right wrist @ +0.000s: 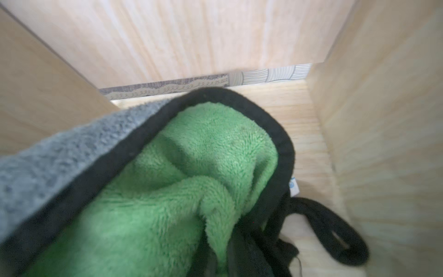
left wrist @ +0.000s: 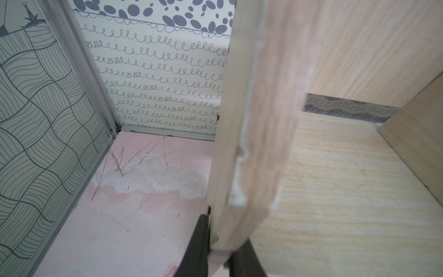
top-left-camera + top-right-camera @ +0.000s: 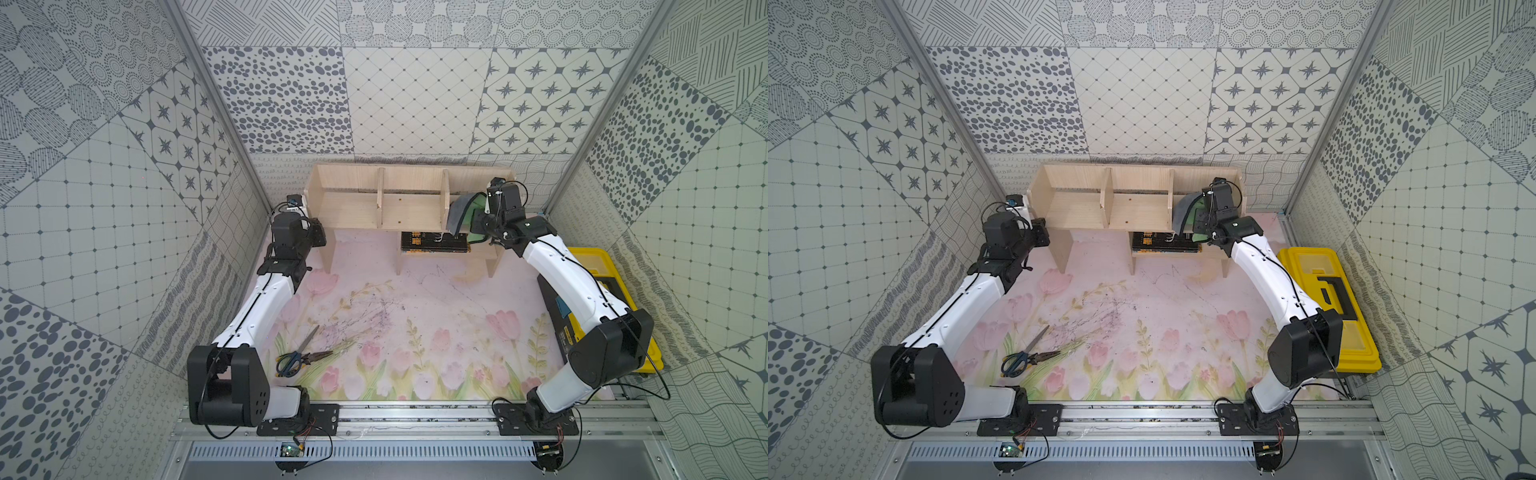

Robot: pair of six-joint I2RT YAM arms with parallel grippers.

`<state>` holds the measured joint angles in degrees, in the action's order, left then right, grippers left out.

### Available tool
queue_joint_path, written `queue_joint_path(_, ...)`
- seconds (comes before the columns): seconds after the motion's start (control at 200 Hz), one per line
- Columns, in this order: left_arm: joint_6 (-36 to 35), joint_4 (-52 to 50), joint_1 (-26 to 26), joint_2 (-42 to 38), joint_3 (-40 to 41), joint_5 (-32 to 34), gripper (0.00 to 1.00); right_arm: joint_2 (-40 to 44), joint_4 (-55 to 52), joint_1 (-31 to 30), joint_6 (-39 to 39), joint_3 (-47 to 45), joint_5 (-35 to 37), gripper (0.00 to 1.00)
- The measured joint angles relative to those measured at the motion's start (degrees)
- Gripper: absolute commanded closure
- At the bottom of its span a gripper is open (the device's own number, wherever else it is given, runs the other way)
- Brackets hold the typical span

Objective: Wipe the bookshelf clean with a cloth
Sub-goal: Wipe the dust from the shelf.

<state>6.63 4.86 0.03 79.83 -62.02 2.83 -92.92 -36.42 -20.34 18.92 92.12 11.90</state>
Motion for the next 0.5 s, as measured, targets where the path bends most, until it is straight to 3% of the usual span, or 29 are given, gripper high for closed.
queue_joint_path(0.275,-0.33,-0.22,-0.90,-0.13,0.00,1.49,1.00,-7.58,-4.17,0.07,0.02,13.88,-2.23,1.00)
queue_joint_path(0.5,-0.37,-0.96,-2.25,-0.63,0.00,4.07,1.00,-4.02,-7.52,3.63,0.98,15.28,1.68,1.00)
